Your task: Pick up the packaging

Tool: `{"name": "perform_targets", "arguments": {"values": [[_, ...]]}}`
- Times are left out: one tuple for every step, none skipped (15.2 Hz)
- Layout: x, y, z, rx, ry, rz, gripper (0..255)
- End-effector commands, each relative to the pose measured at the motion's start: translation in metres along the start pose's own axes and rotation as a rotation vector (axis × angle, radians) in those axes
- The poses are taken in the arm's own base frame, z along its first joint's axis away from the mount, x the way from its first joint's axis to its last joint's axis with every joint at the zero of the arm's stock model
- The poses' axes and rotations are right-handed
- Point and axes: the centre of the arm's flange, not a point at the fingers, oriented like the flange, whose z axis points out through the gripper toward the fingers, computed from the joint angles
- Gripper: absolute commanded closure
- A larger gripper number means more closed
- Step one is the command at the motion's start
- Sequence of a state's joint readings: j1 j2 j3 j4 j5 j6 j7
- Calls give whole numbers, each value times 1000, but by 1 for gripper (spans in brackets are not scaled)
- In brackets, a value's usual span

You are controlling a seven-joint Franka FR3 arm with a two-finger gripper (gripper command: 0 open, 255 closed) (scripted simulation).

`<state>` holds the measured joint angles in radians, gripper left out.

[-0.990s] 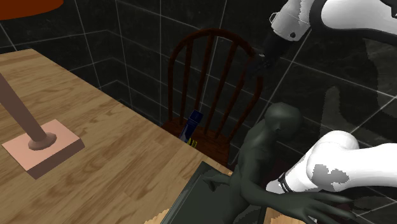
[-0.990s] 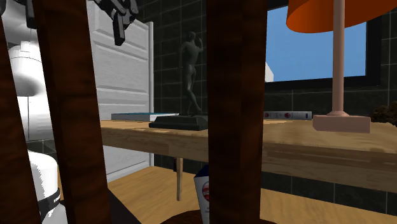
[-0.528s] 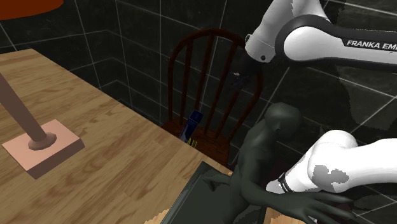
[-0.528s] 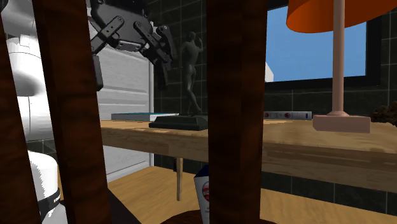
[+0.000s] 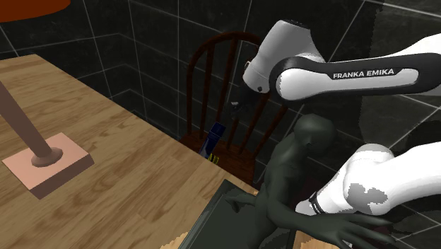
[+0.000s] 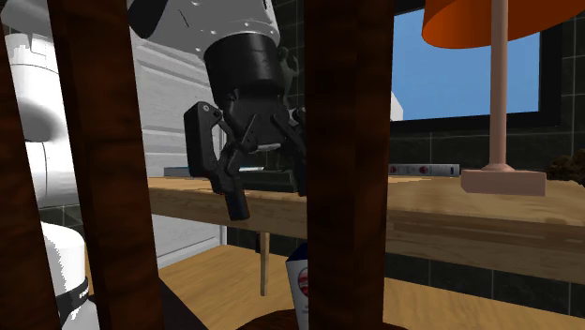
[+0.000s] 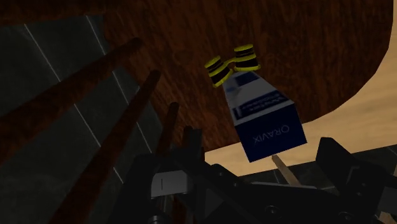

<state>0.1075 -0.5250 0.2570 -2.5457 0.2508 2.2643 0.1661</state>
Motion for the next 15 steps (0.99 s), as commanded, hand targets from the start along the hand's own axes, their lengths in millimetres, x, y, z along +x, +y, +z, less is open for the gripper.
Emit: {"name": "perform_targets", "arguments": {"values": [[3,-12,22,14,6,-4,0],[5,-18,33,21,7,-6,0],[6,-22,40,25,8,-8,0],[5,-21,45,25,8,-8,0],[4,-20,50,25,8,-8,0],[3,-19,55,25,8,-8,0],[2,-19,60,25,8,-8,0],[1,-18,65,25,8,-8,0],[0,-17,70,25,8,-8,0],[-1,-17,75,25,8,-8,0],[-2,-16,78,25,8,-8,0],[-2,-16,78,25,8,-8,0],[-1,-17,78,25,8,-8,255],[-1,-17,78,25,8,-8,255],[-1,-17,78,25,8,-8,255]]}}
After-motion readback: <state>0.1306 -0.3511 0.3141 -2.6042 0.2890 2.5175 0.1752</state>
